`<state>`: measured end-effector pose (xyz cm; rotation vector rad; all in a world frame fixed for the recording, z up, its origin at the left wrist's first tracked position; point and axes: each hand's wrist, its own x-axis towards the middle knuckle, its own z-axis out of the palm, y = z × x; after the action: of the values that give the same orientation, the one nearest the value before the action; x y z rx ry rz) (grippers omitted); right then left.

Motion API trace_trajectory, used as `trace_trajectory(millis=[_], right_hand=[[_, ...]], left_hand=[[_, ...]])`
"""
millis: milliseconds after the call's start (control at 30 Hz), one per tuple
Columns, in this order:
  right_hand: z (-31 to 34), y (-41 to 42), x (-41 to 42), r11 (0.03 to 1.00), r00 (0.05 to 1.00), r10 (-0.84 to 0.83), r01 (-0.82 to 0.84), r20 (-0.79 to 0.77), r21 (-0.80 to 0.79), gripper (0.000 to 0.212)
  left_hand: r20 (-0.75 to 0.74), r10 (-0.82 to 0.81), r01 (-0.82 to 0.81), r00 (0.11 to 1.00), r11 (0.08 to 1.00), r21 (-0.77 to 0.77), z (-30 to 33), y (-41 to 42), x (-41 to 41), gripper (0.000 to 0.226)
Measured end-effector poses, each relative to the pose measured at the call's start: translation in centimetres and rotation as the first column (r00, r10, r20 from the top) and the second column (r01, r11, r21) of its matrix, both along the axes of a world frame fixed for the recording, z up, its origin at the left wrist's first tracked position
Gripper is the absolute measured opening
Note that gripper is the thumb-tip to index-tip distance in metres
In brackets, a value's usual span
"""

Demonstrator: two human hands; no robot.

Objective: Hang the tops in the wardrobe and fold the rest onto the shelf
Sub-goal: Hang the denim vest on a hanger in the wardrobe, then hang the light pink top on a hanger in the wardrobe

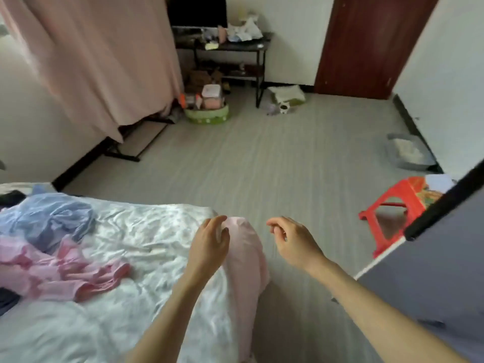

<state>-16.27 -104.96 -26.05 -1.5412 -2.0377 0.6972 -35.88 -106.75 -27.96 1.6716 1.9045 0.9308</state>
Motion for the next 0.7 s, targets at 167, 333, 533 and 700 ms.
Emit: trace_trajectory(millis=[167, 333, 533, 700], right_hand=[[-2.7, 4.1, -13.8, 0.942, 0.945, 0.316, -0.302, 0.083, -0.144, 0.029], [-6.3, 7.4, -26.5, 0.803, 0.809, 0.572, -0.518, 0.137, -0.296, 0.032], [-12.7, 8.3, -37.6, 0.671, 0.692, 0.709, -0.606, 0.132, -0.427, 0.035], [-17.9, 10.2, -43.1, 0.646, 0.685, 0.722, -0.617, 0.097, -0.450, 0.035]], left_hand=[[0.060, 0.368, -0.364, 0.928, 0.929, -0.069, -3.6, -2.3, -14.0, 0.031], [0.012, 0.578, -0.559, 0.816, 0.795, -0.236, -8.6, -4.4, -24.7, 0.028], [-0.113, 0.666, -0.641, 0.737, 0.637, -0.428, -15.2, -4.9, -34.6, 0.037], [-0.288, 0.612, -0.660, 0.736, 0.557, -0.504, -21.2, -3.3, -41.1, 0.074]])
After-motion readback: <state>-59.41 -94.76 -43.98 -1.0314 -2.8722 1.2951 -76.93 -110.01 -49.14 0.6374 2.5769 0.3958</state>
